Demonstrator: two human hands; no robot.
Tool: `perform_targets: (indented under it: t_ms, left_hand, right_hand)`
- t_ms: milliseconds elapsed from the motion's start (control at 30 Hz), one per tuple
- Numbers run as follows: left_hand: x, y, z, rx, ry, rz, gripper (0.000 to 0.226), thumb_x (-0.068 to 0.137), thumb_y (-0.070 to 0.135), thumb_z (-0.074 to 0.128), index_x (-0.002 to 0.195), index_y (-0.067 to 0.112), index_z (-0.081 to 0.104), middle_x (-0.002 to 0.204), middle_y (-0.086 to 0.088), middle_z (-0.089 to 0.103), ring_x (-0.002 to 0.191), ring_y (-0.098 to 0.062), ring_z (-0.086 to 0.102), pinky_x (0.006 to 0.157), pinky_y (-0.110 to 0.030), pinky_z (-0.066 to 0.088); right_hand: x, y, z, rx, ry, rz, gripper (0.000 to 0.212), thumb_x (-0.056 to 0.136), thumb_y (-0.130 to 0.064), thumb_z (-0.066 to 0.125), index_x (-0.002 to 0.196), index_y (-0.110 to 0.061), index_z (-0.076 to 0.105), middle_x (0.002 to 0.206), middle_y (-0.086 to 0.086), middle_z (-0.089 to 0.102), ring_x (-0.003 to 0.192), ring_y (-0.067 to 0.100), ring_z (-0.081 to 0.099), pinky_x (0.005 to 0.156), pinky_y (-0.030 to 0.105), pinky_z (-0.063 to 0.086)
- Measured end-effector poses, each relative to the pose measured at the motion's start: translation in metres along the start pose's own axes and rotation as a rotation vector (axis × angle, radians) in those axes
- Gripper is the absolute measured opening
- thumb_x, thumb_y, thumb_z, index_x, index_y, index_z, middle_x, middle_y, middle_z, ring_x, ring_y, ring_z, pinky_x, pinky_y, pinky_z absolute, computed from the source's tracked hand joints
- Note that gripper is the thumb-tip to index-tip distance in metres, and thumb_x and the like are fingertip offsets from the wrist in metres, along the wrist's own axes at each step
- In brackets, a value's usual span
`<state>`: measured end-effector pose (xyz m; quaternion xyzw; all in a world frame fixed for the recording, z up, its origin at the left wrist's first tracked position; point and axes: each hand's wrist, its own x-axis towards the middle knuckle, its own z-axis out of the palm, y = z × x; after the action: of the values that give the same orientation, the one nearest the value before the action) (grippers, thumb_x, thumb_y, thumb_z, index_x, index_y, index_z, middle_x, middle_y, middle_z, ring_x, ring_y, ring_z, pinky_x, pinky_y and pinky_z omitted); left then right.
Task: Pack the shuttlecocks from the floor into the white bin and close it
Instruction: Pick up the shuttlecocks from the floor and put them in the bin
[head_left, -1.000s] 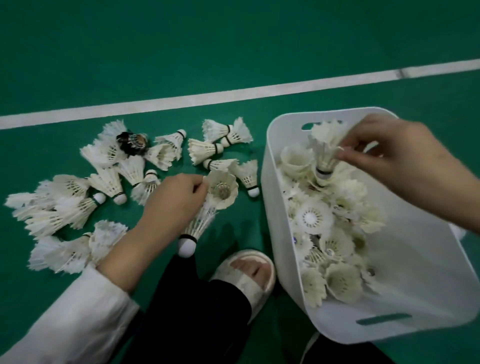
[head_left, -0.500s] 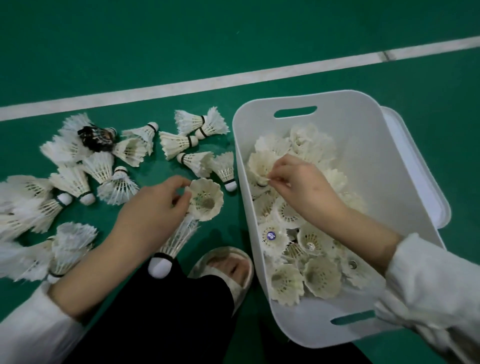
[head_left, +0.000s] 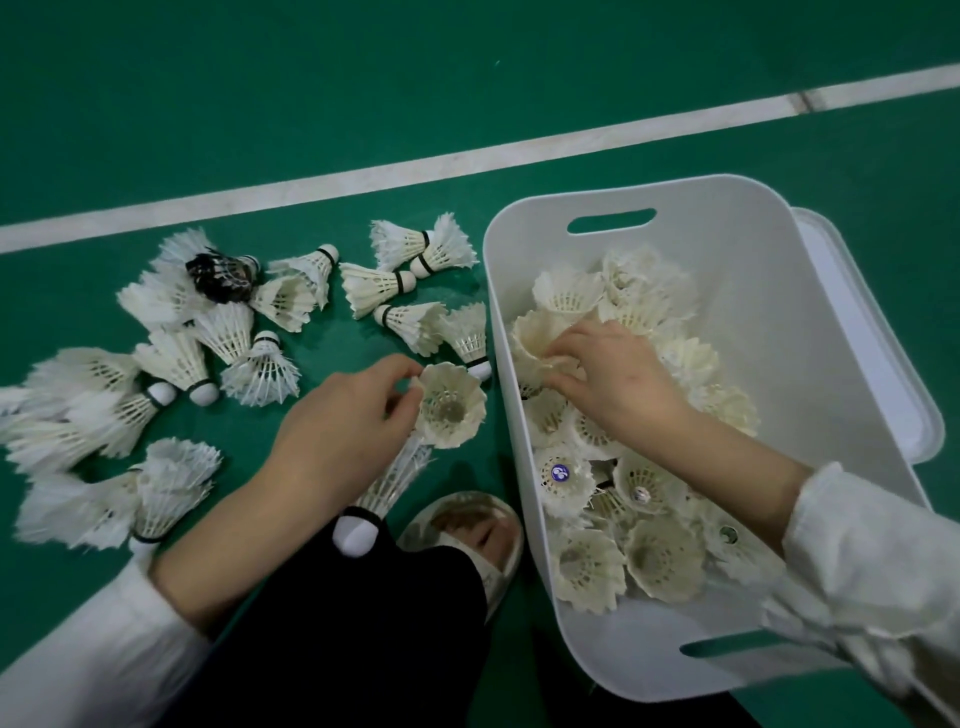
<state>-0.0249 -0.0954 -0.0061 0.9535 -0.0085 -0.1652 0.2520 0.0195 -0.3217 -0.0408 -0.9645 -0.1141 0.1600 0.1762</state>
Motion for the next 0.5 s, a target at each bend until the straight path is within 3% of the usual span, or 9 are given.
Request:
perform_targets:
  t_ms: [100,167,233,300,367,433,500]
  left_hand:
    - [-0.002,0.001,-0.002,-0.019,0.02,0.007,0.028,0.095,0.038,0.041,0.117,0.026,0.054,0.089,-0.004,0.07,0.074,-0.026,0.063,0.067,-0.044,0.053]
    - [-0.002,0.002,-0.004,-0.031,0.032,0.011,0.027,0.095,0.037,0.042,0.116,0.026,0.055,0.086,-0.002,0.069,0.07,-0.025,0.063,0.065,-0.044,0.052]
    - [-0.002,0.003,-0.006,-0.049,0.037,0.021,0.026,0.095,0.037,0.042,0.114,0.026,0.056,0.08,0.002,0.068,0.066,-0.021,0.062,0.063,-0.044,0.052]
    - [-0.001,0.004,-0.009,-0.077,0.058,0.036,0.023,0.094,0.036,0.044,0.11,0.027,0.058,0.073,0.006,0.065,0.061,-0.015,0.06,0.061,-0.04,0.051]
    - [0.0,0.007,-0.014,-0.134,0.093,0.041,0.018,0.092,0.033,0.047,0.103,0.025,0.06,0.066,0.003,0.064,0.056,-0.014,0.056,0.057,-0.036,0.046]
    - [-0.001,0.011,-0.019,-0.19,0.101,0.038,0.014,0.091,0.033,0.05,0.098,0.026,0.06,0.064,0.0,0.065,0.057,-0.017,0.056,0.058,-0.037,0.045]
    - [-0.002,0.014,-0.022,-0.253,0.093,0.027,0.014,0.091,0.037,0.05,0.097,0.029,0.059,0.069,0.004,0.067,0.059,-0.009,0.06,0.058,-0.036,0.047]
  right_hand:
    - [-0.016,-0.016,-0.019,0.132,0.166,-0.07,0.029,0.09,-0.029,0.054,0.118,-0.024,0.057,0.115,-0.007,0.054,0.107,0.015,0.051,0.095,0.035,0.04]
    - [-0.029,-0.035,-0.036,0.297,0.27,-0.169,0.02,0.09,-0.023,0.055,0.109,-0.022,0.061,0.102,-0.012,0.054,0.092,0.008,0.051,0.082,0.02,0.04]
    - [-0.039,-0.056,-0.049,0.37,0.237,-0.327,0.017,0.09,-0.025,0.055,0.104,-0.02,0.063,0.095,-0.014,0.055,0.084,0.002,0.048,0.075,0.011,0.037]
    - [-0.043,-0.069,-0.042,0.247,0.138,-0.47,0.025,0.087,-0.032,0.057,0.104,-0.016,0.064,0.099,-0.007,0.062,0.089,0.008,0.052,0.08,0.016,0.041]
    - [-0.041,-0.072,-0.025,0.025,0.081,-0.536,0.03,0.08,-0.034,0.065,0.102,-0.014,0.064,0.102,0.002,0.065,0.091,0.022,0.056,0.08,0.034,0.05]
    - [-0.036,-0.068,-0.01,-0.125,0.095,-0.555,0.02,0.076,-0.023,0.07,0.093,-0.012,0.066,0.092,0.003,0.066,0.082,0.026,0.056,0.068,0.039,0.052]
    - [-0.034,-0.067,-0.01,-0.065,0.163,-0.523,0.011,0.076,-0.01,0.067,0.086,-0.013,0.069,0.083,0.002,0.068,0.075,0.025,0.057,0.061,0.038,0.052]
